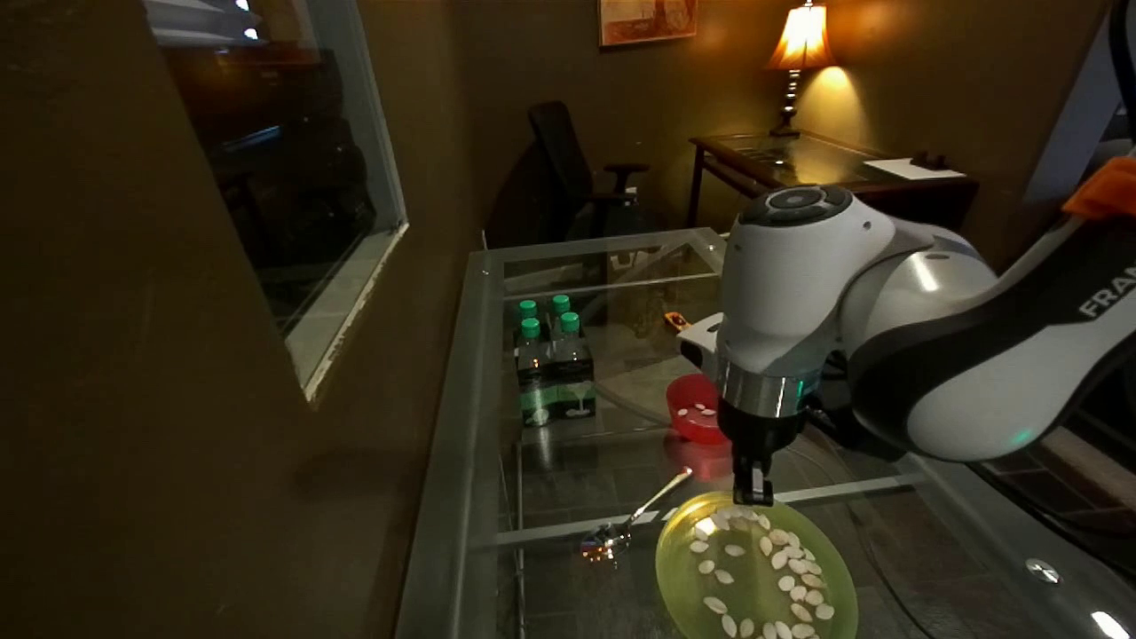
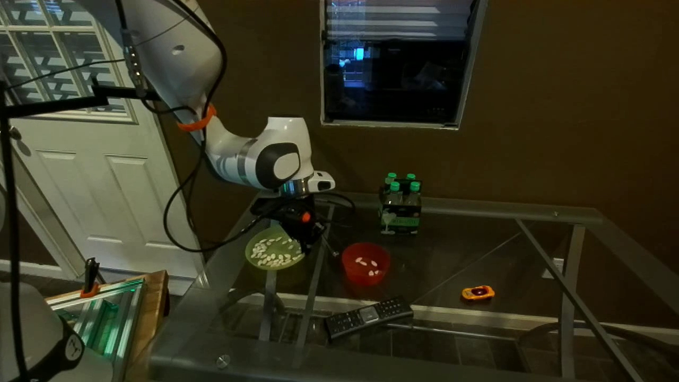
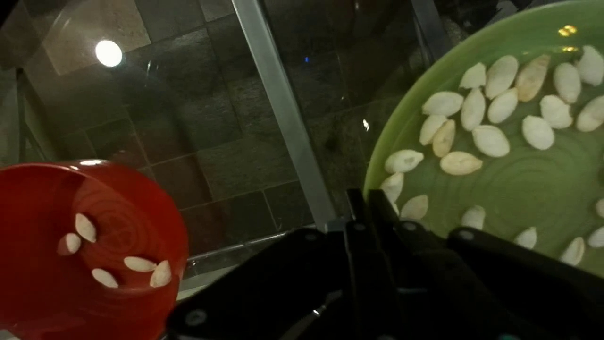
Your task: Pour the contents on the yellow plate into the red bowl.
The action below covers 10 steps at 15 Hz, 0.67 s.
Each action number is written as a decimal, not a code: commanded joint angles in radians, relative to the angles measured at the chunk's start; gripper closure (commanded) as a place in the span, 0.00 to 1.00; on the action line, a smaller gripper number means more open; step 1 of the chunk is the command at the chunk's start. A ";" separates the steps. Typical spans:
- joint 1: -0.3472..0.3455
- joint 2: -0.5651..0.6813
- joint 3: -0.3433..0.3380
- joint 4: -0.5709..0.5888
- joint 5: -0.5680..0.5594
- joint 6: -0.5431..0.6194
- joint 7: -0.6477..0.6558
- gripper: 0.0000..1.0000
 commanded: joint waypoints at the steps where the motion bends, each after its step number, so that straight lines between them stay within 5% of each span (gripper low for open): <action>1: -0.019 -0.083 0.002 -0.036 0.078 -0.063 -0.034 0.98; 10: -0.074 -0.139 0.000 -0.066 0.203 -0.067 -0.135 0.98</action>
